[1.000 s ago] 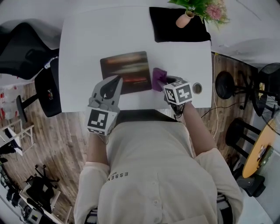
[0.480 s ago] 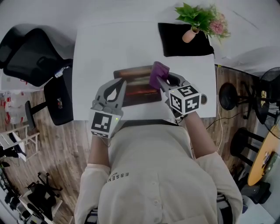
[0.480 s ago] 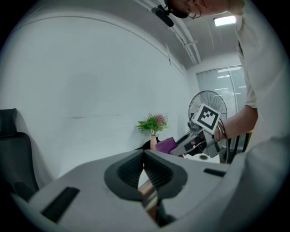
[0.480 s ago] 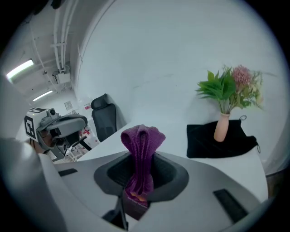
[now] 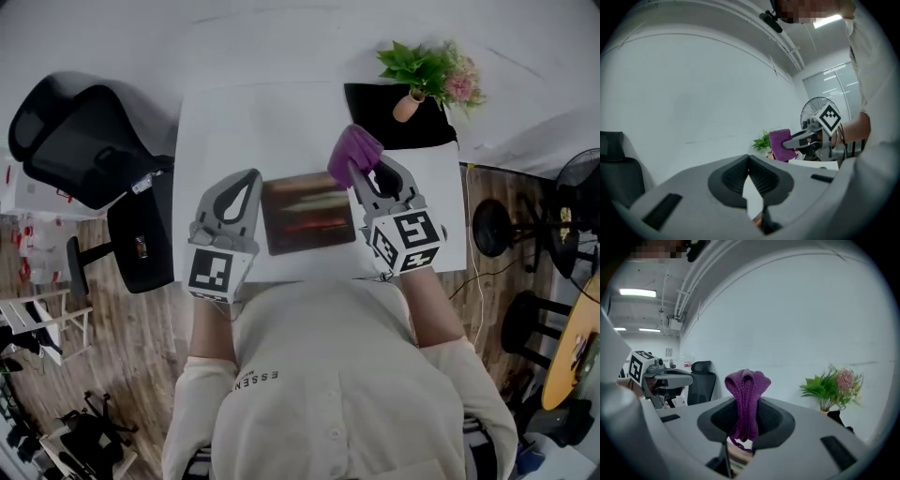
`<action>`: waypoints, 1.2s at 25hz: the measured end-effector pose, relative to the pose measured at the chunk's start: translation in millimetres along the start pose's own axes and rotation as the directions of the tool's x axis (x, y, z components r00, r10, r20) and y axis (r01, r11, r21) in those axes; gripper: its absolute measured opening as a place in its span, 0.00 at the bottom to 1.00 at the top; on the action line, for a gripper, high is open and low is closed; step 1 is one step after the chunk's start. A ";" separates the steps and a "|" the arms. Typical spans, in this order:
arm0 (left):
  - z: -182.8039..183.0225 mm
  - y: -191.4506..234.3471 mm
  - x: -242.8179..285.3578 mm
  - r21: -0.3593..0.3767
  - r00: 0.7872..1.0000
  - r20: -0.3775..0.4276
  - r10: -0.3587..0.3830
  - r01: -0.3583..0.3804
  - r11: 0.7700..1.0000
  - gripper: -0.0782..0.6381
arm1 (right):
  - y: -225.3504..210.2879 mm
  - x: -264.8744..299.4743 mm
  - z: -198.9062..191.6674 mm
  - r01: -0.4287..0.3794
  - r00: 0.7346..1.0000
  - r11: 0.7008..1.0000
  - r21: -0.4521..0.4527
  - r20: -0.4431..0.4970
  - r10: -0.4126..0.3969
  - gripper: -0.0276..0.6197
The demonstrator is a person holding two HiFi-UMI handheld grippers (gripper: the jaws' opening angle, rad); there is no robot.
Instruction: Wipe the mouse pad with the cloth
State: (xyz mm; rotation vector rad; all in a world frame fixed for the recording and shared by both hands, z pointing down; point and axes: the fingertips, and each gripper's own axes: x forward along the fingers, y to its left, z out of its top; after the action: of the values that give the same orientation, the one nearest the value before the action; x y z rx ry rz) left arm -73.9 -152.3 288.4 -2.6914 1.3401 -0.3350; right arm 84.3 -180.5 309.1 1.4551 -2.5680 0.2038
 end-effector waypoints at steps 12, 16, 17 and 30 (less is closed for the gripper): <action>29.4 9.9 -2.9 -0.041 0.998 0.028 0.057 -0.056 0.998 0.11 | -1.3 -4.1 36.9 0.062 0.988 0.995 -0.079 0.148 -0.050 0.18; 28.8 7.1 -1.2 -0.024 0.998 0.020 0.060 -0.060 0.998 0.11 | -0.6 -4.7 36.0 0.056 0.988 0.994 -0.089 0.146 -0.043 0.18; 28.3 5.8 -0.6 -0.022 0.998 0.017 0.061 -0.061 0.998 0.11 | -0.6 -4.6 35.0 0.055 0.989 0.994 -0.092 0.143 -0.041 0.18; 29.8 0.1 -1.6 -0.019 0.997 0.031 0.073 -0.072 0.997 0.11 | 1.7 -9.6 29.1 0.026 0.992 0.998 -0.061 0.124 -0.018 0.18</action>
State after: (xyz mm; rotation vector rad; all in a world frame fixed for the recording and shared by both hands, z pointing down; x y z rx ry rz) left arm -67.6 -150.9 259.2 -2.6426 1.4346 -0.2731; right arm 85.0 -177.7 278.6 1.5178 -2.6270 0.0315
